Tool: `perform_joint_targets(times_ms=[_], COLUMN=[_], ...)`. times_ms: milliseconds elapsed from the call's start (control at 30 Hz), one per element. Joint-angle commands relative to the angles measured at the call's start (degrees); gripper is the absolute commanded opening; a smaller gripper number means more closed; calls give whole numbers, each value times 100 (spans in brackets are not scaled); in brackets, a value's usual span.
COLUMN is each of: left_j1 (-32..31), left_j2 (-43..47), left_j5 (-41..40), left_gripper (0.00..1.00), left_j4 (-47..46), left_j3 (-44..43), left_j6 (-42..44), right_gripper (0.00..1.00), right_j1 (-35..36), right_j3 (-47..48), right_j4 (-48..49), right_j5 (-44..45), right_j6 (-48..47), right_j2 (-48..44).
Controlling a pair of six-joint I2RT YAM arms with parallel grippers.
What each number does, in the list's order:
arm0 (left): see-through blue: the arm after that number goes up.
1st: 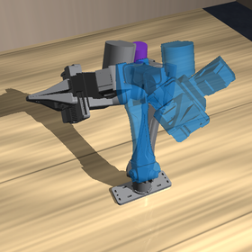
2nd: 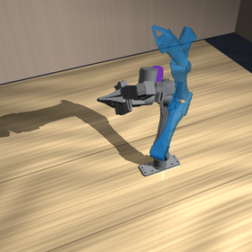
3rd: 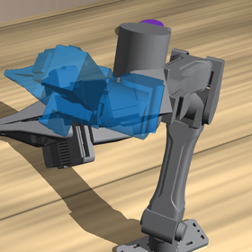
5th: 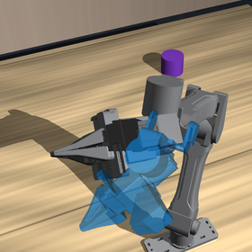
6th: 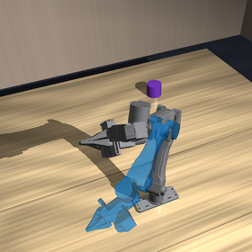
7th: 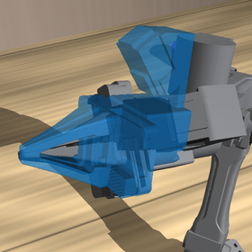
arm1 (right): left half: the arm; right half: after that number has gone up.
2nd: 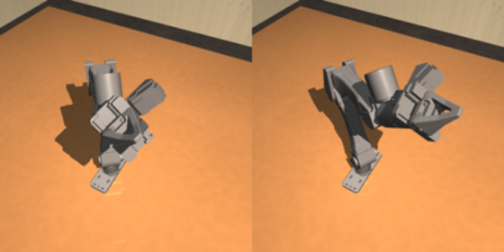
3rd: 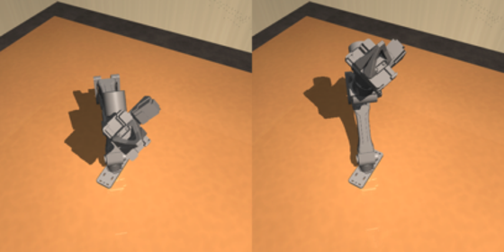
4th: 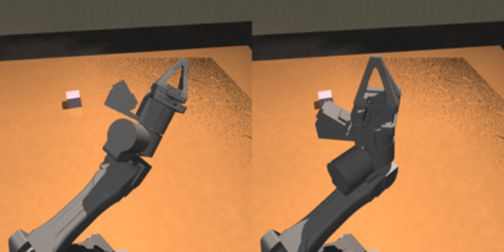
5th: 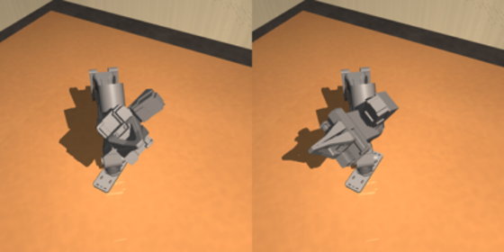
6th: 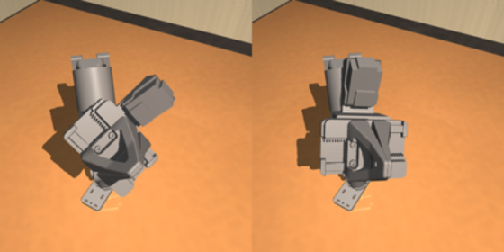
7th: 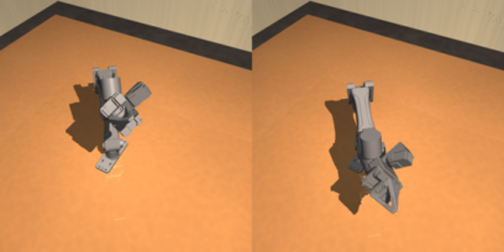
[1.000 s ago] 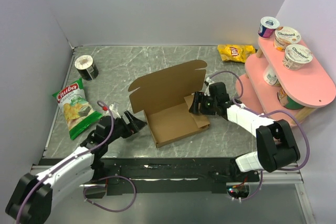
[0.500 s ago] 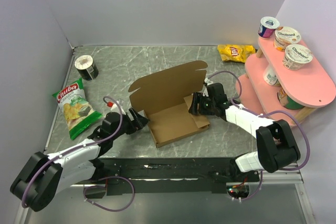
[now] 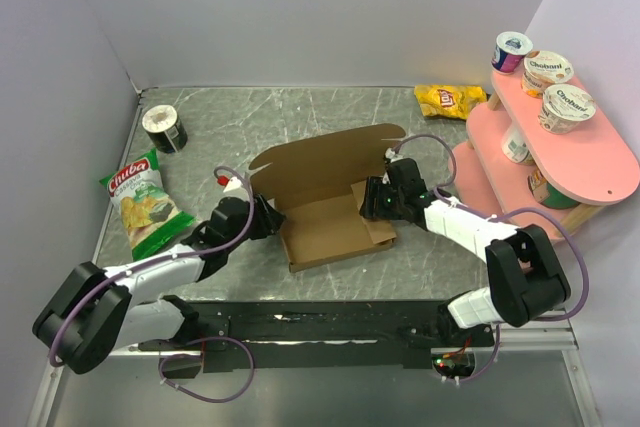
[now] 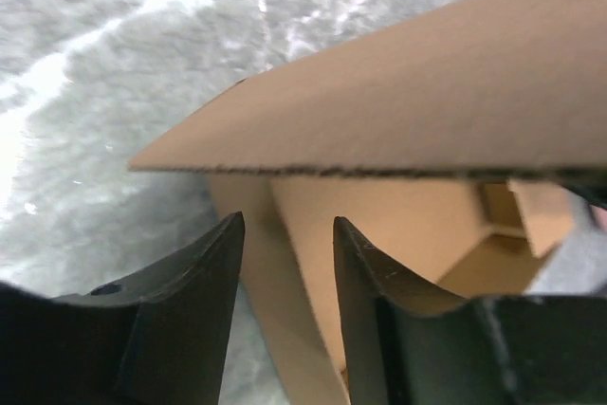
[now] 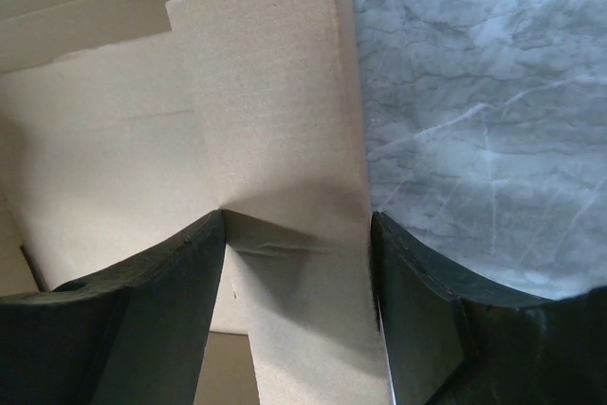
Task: Fold the paper box
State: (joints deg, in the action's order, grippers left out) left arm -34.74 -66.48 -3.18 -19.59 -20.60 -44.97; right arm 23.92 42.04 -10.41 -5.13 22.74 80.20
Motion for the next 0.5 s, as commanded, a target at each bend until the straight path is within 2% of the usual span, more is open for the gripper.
perform_joint_targets(times_ms=[0,100,400,467], left_j1=[-59,-68,-68,-68], left_j2=[-50,-32,-269,-313], left_j5=[-603,-797,-799,-659], left_gripper=[46,46,45,46], left_j4=[342,456,256,97], left_j3=[-330,-383,-471,-436], left_j6=[410,515,656,639], right_gripper=[58,52,50,43], right_j1=[95,121,148,148], right_j3=[278,366,419,393], right_j4=[-399,-619,-884,-831], right_j5=[837,1231,2112,2095], right_j6=[151,204,450,477], right_j2=[127,180,119,118])
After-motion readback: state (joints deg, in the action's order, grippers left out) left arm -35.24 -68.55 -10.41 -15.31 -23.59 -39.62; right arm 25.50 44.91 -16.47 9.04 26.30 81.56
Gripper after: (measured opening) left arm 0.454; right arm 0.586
